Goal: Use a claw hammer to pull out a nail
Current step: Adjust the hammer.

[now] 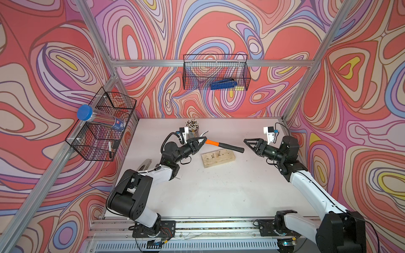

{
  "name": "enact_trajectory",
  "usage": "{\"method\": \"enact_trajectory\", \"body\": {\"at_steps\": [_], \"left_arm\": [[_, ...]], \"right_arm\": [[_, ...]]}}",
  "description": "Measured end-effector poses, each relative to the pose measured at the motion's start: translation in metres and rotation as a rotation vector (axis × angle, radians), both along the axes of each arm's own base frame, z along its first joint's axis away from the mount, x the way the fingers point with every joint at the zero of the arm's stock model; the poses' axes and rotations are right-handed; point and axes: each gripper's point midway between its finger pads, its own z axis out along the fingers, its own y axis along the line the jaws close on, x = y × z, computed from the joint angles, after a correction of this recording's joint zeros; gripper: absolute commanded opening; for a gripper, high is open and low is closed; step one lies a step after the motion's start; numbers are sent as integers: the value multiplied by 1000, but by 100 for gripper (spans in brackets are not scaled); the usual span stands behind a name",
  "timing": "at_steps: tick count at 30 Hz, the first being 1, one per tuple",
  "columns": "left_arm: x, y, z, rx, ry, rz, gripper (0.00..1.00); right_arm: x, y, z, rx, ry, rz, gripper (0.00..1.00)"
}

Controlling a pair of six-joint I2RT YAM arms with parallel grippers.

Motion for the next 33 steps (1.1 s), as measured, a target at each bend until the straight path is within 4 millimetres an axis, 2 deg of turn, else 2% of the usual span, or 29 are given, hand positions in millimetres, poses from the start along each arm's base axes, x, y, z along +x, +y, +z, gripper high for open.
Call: {"method": "enact_trajectory", "body": {"at_steps": [4, 7, 11, 15, 23, 26, 29, 31, 33], "left_arm": [[1, 0, 2, -17, 11, 8, 0], [1, -1, 3, -27, 14, 11, 0], [1, -3, 6, -42, 15, 16, 0], [-3, -10, 9, -52, 15, 7, 0], [1, -9, 17, -72, -1, 36, 0], [1, -8, 19, -79, -7, 44, 0], [2, -7, 22, -90, -10, 50, 0], [2, -8, 22, -97, -7, 52, 0], [2, -9, 23, -104, -5, 52, 0]], "right_arm": [[-3, 5, -6, 37, 0, 13, 75], [-4, 17, -7, 67, -8, 46, 72], [-3, 36, -1, 112, -34, 85, 71], [-1, 46, 7, 159, -64, 107, 67], [11, 50, 12, 216, -93, 95, 51], [15, 50, 13, 243, -95, 90, 35], [17, 49, 19, 277, -104, 89, 30], [15, 52, 25, 301, -116, 109, 17], [13, 54, 30, 320, -124, 126, 17]]}}
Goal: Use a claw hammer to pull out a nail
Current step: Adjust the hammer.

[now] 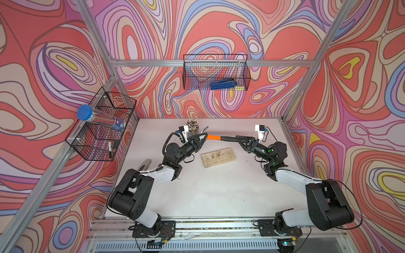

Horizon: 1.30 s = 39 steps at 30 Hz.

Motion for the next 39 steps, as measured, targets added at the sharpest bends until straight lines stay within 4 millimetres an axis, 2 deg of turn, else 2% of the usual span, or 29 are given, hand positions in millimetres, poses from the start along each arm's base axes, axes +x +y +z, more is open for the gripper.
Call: {"method": "enact_trajectory", "body": {"at_steps": [2, 4, 8, 11, 15, 20, 27, 29, 33, 39], "left_arm": [[0, 0, 2, -6, -6, 2, 0], [-1, -3, 3, -7, -8, -6, 0], [-2, -5, 4, -9, -14, -13, 0], [-2, -5, 4, -8, -13, -17, 0], [-2, -6, 4, -9, -11, -21, 0], [-2, -6, 4, -12, -6, -25, 0], [-3, -5, 4, -11, -5, -35, 0], [-3, -5, 4, -11, -4, -40, 0], [-4, -3, 6, -10, -8, -47, 0], [-5, -3, 5, -7, -1, -59, 0]], "right_arm": [[1, 0, 2, 6, -1, 2, 28], [-2, 4, 3, 6, -3, 23, 28], [-3, 5, 2, -3, -10, 28, 19], [-3, 5, 1, -14, -6, 23, 18], [-4, 5, 4, -31, -15, 17, 32], [-7, 5, 11, -47, -41, 7, 39], [-6, 4, 12, -46, -43, -3, 35], [-6, 5, 12, -46, -42, -1, 37], [-6, 5, 12, -41, -34, -1, 49], [-4, 4, 12, -39, -35, -15, 48]]}}
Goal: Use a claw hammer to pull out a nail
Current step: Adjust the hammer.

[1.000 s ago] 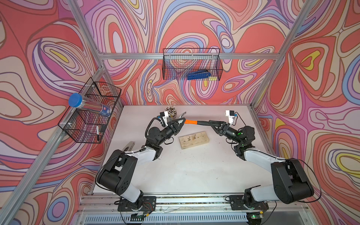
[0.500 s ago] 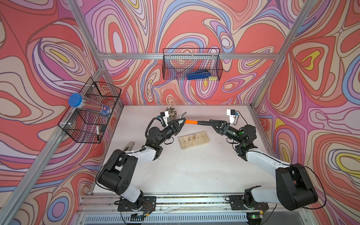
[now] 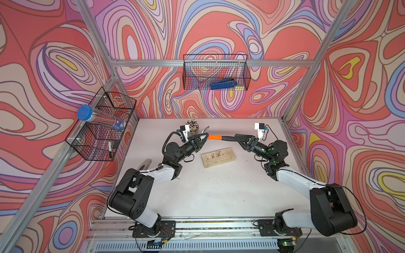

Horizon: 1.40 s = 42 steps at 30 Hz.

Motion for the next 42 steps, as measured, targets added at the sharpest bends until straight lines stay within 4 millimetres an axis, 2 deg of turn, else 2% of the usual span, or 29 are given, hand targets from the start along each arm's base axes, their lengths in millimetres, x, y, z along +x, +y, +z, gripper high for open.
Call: {"method": "enact_trajectory", "body": {"at_steps": [7, 11, 16, 18, 20, 21, 23, 27, 32, 36, 42], "left_arm": [[0, 3, 3, -7, 2, -3, 0], [-1, 5, 4, -7, 7, -10, 0], [-1, 5, 4, -8, 9, -15, 0], [-1, 5, 3, -8, 13, -15, 32], [-2, 6, 0, -5, 19, -13, 48], [-2, 6, -3, 1, 19, -11, 66], [-4, 7, -6, 10, 16, -6, 77], [-9, 13, -14, 75, 7, 17, 82], [-14, 21, -17, 260, -28, 62, 100], [-14, 32, -21, 465, -50, 120, 100], [-4, 61, -36, 844, -23, 237, 100]], "right_arm": [[2, -1, -4, -12, 5, -11, 22], [0, 1, 0, -1, 3, -2, 0], [0, 1, 0, -1, 0, 0, 0], [0, 1, 0, -3, 1, 0, 0], [0, 2, -2, -14, 4, 0, 0], [0, 2, -4, -27, 8, -2, 0], [1, 1, -10, -53, 26, -10, 0], [-1, -7, -14, -115, 55, -33, 0], [4, -16, 8, -234, 31, -83, 0], [11, -22, 21, -355, 27, -133, 0], [11, -35, 22, -529, 62, -175, 0]]}}
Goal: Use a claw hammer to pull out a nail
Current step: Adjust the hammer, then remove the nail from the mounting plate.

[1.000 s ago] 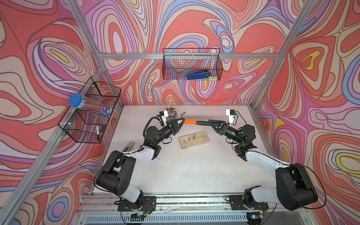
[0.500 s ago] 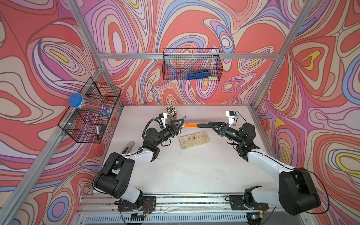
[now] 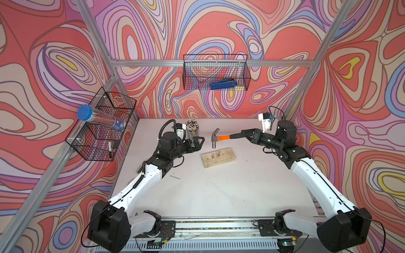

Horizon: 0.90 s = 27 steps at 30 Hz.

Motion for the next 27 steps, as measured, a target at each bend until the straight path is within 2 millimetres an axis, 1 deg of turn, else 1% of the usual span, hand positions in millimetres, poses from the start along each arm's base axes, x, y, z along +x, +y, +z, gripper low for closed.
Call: {"method": "enact_trajectory", "body": {"at_steps": [5, 9, 12, 14, 19, 21, 24, 27], "left_arm": [[-4, 29, -32, 222, 68, 87, 100], [-5, 45, -48, 286, 107, 152, 98], [-4, 47, -56, 306, 122, 146, 81], [-4, 43, -62, 319, 133, 115, 71], [0, 24, -82, 361, 192, -2, 70], [1, 12, -88, 377, 214, -62, 68], [3, -9, -93, 410, 216, -159, 66], [-1, -29, -98, 452, 206, -258, 66]], "right_arm": [[2, -8, -4, -112, 48, -19, 0], [3, -13, -12, -183, 93, -23, 0], [2, -17, -20, -234, 141, -20, 0], [1, -20, -24, -267, 176, -18, 0], [-1, -27, -34, -357, 253, -32, 0], [-2, -28, -37, -402, 284, -34, 0], [-1, -24, -42, -471, 315, -27, 0], [-1, -18, -46, -520, 342, -7, 0]]}}
